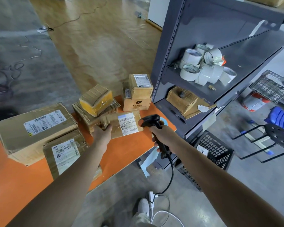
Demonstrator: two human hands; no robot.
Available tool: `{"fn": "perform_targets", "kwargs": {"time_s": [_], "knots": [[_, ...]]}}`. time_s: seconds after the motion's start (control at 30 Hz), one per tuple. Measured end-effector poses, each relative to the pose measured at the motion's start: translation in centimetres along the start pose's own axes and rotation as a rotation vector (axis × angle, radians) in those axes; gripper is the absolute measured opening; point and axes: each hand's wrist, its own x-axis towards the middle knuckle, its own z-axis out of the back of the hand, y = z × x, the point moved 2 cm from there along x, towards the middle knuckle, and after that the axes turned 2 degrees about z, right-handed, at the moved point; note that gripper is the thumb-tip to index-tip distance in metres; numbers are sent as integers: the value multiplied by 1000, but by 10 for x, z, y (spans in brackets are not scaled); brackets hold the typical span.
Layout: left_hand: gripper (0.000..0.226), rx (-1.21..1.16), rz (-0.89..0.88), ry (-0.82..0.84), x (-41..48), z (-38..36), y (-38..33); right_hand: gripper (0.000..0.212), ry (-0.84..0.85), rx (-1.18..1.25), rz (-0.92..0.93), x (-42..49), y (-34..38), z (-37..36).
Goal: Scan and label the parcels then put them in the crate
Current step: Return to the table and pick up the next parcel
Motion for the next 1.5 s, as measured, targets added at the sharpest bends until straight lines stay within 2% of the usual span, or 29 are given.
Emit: {"fn": "perform_targets", "kwargs": {"time_s": [0.23, 0.4, 0.67, 0.93, 1.03, 1.17, 1.3, 1.4, 1.5], "knots": [[51, -37, 116, 7, -1, -10, 11, 23, -18, 77, -1, 25, -10, 2], [52, -6, 214, -25, 2, -12, 23, 31, -48, 109, -15, 64, -25, 1], [50, -12, 351, -152, 10, -26, 43, 9, 1, -81, 4, 133, -38, -8], [46, 27, 392, -300, 17, -36, 35, 15, 48, -238, 32, 182, -43, -22], [50, 156, 397, -332, 18, -36, 28, 14, 57, -276, 45, 192, -44, -23], [53, 398, 262, -350, 11, -41, 19, 31, 66, -336, 97, 198, -43, -24], [68, 608, 30, -331, -1, -50, 4, 30, 56, -319, 99, 193, -41, -21], [76, 679, -109, -280, -7, -63, -3, 29, 44, -347, 130, 185, -38, -15], [74, 701, -212, -206, -15, -80, -10, 33, 36, -324, 182, 180, -33, -6]]}}
